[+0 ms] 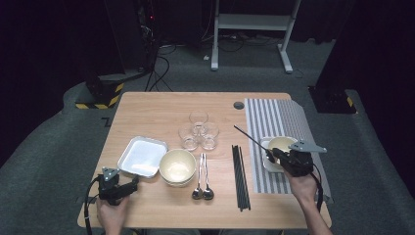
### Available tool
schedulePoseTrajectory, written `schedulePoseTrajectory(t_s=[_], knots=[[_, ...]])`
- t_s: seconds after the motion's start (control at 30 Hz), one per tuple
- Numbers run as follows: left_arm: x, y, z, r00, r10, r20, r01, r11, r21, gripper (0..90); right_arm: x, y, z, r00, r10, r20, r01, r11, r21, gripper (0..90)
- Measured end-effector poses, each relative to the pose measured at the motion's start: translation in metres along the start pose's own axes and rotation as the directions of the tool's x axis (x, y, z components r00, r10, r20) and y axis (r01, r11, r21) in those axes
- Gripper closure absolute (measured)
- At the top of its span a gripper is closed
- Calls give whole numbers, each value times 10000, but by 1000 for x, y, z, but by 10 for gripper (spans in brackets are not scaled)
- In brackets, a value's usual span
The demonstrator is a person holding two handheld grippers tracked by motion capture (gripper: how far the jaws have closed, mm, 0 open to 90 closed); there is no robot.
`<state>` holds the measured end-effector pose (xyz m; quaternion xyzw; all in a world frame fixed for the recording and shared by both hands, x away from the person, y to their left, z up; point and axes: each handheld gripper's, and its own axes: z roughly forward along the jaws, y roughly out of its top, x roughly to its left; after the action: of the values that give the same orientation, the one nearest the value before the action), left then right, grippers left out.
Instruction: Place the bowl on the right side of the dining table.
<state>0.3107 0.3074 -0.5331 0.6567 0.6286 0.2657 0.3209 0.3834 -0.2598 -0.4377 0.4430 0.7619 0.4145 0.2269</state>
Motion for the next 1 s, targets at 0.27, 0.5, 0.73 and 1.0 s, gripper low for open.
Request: schedulePoseTrajectory(t_s=[0.27, 0.5, 0.73, 1.0], knots=[[0, 0, 0, 10000, 1, -6, -1, 10000, 3, 172, -8, -1, 2, 9996, 104, 264, -108, 9998, 143, 899], [0, 0, 0, 10000, -6, -12, 6, 10000, 2, 172, -13, 0, 3, 9990, 85, 438, -95, 9997, 218, 899], [0, 0, 0, 10000, -1, -14, 1, 10000, 5, 172, -20, 0, 7, 9969, -63, 779, 29, 9991, 432, 899], [0, 0, 0, 10000, -2, -13, 2, 10000, 4, 172, -27, -7, 13, 9954, 170, 945, -229, 9978, 623, 899]])
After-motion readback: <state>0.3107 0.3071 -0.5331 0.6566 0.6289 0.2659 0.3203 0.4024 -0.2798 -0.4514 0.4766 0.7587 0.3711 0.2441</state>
